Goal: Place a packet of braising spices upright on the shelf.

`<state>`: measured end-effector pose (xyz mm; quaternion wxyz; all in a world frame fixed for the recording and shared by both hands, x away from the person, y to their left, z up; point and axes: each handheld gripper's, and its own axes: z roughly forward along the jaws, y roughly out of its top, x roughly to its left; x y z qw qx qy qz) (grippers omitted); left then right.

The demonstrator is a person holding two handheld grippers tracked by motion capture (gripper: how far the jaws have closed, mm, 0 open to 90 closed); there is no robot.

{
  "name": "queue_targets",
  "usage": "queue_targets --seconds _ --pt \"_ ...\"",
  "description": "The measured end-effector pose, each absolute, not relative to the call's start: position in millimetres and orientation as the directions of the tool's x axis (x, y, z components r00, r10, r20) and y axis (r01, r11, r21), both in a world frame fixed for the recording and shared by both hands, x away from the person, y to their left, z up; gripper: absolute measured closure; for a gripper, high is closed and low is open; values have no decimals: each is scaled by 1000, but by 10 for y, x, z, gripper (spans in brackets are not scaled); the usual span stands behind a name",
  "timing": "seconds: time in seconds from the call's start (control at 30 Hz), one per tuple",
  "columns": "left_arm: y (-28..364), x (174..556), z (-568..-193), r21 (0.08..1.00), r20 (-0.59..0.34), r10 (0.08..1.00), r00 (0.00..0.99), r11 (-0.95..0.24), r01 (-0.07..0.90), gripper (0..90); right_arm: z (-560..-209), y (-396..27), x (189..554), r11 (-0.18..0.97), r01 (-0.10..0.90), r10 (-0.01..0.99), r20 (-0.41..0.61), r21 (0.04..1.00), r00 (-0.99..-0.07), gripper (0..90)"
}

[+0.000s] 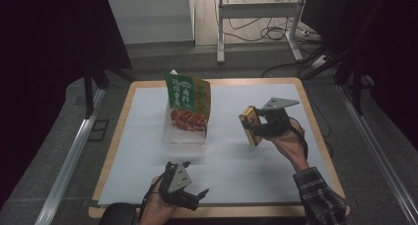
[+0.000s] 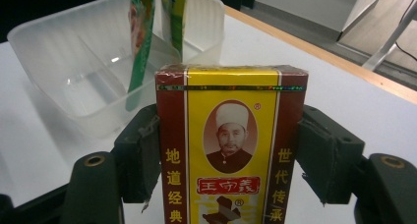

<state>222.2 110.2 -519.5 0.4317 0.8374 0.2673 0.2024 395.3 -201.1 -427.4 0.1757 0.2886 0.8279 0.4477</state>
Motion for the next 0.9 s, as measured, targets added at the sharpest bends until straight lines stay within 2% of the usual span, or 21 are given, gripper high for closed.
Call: queue_targets --seconds 0.9 --pt "1108 2221 -5194 835 108 621 777 -481 268 0 -4118 -1569 3928 385 212 549 -38 898 -835 320"
